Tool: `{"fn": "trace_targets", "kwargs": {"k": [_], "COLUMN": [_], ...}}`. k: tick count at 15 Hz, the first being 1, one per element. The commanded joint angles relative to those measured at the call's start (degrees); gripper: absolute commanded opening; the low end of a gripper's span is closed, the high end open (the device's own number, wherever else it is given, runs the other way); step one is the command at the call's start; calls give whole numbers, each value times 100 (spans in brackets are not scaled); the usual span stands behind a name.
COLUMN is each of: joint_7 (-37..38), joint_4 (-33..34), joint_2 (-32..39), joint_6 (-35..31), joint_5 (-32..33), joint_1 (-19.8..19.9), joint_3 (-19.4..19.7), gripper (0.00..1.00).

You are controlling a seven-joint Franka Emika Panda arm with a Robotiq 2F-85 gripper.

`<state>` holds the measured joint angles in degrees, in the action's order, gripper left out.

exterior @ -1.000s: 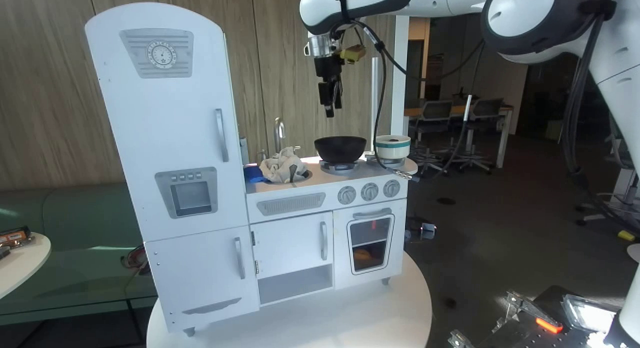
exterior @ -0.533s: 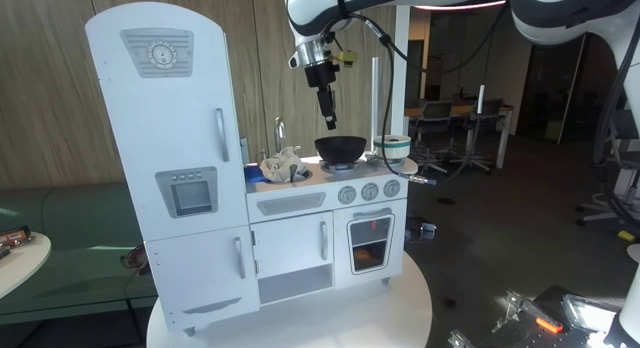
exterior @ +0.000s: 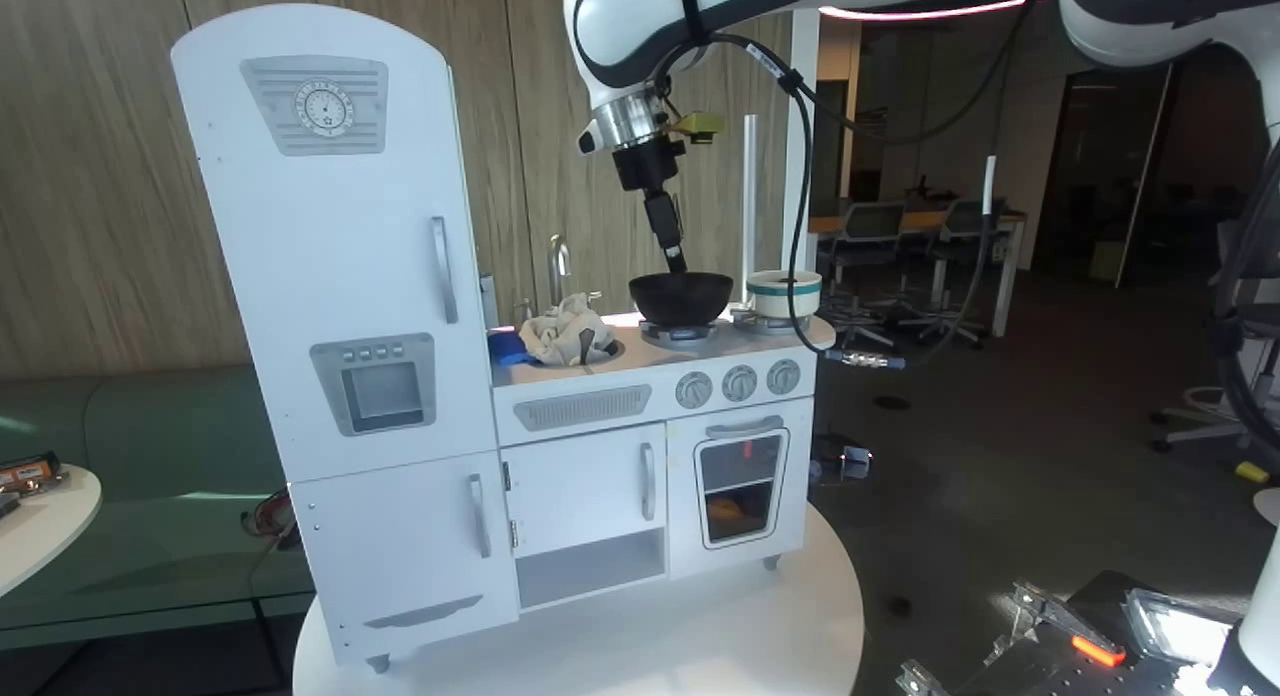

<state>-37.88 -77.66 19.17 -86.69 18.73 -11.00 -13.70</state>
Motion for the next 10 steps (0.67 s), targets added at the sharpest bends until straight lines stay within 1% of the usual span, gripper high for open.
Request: {"fn": "trace_targets", "kwargs": {"k": [1, 3, 4, 6, 8, 10], "joint_7": [-323, -593, -716, -1007, -1243, -1463], "joint_4": [-268, -480, -556, -781, -977, -1127], "joint_2": [-8, 18, 27, 6, -36, -45], "joint_6": [-558, -1169, -1424, -1865, -2157, -2274], "joint_5": [-201, -497, -608, -841, -1050, -1299], "joint_1": [49, 55, -43, -102, -190, -260], "joint_3": [-107, -228, -204, -333, -457, -578], "gripper": [100, 100, 100, 100, 100, 100]}}
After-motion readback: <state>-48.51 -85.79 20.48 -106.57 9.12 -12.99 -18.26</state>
